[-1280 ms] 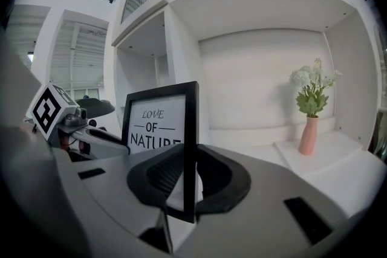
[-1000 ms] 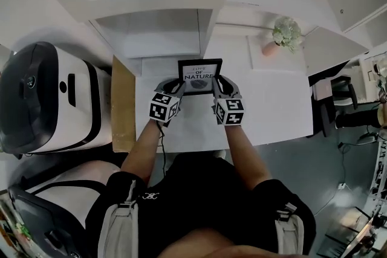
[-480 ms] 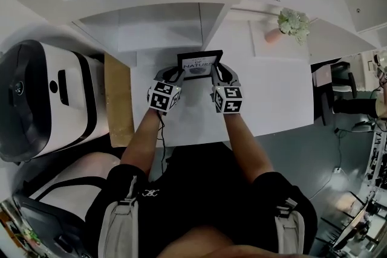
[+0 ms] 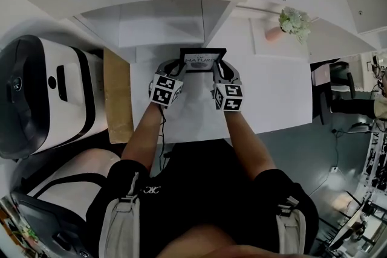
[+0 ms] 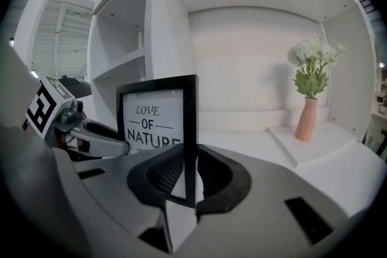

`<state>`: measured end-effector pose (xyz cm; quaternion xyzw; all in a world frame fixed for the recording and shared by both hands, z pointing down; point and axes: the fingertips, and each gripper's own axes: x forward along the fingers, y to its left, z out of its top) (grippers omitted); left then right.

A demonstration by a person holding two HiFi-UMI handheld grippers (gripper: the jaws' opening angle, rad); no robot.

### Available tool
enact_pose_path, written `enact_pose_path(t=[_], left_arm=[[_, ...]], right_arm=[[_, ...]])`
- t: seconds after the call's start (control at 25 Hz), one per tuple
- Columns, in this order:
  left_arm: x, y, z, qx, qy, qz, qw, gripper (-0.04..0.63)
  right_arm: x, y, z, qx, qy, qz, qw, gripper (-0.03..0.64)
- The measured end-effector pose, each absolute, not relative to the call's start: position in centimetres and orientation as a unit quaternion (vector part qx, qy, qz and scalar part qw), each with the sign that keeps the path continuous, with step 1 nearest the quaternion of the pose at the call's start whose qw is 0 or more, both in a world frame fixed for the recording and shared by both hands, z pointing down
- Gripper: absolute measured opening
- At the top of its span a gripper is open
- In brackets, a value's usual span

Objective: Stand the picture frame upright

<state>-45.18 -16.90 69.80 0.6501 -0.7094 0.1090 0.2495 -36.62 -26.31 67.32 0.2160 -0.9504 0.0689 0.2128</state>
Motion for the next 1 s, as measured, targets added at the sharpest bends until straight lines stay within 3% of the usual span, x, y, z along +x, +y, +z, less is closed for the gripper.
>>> enact_pose_path(t=[0.52, 0.72, 0.88, 1.0], left_arm=[[-45.1, -13.3, 63.9, 0.58, -0.785, 0.103, 0.189, 0.105], [-43.3, -12.3, 58.5, 0.555, -0.814, 0.09, 0.144, 0.067], [-41.6, -11.3, 54.2, 0.522, -0.84, 0.096, 0.111, 0.023], [-39.9, -10.6, 51.3, 0.507, -0.852, 0.086, 0.099, 0.017]], right_arm=[[-35.2, -25.9, 62.0, 0.202, -0.966, 0.051, 0.154, 0.072], [-33.9, -25.3, 56.5, 0.181, -0.977, 0.022, 0.108, 0.066], [-32.5, -24.9, 52.0, 0.176, -0.981, -0.011, 0.08, 0.002], [-31.3, -24.3, 48.5, 0.158, -0.986, -0.015, 0.051, 0.0]])
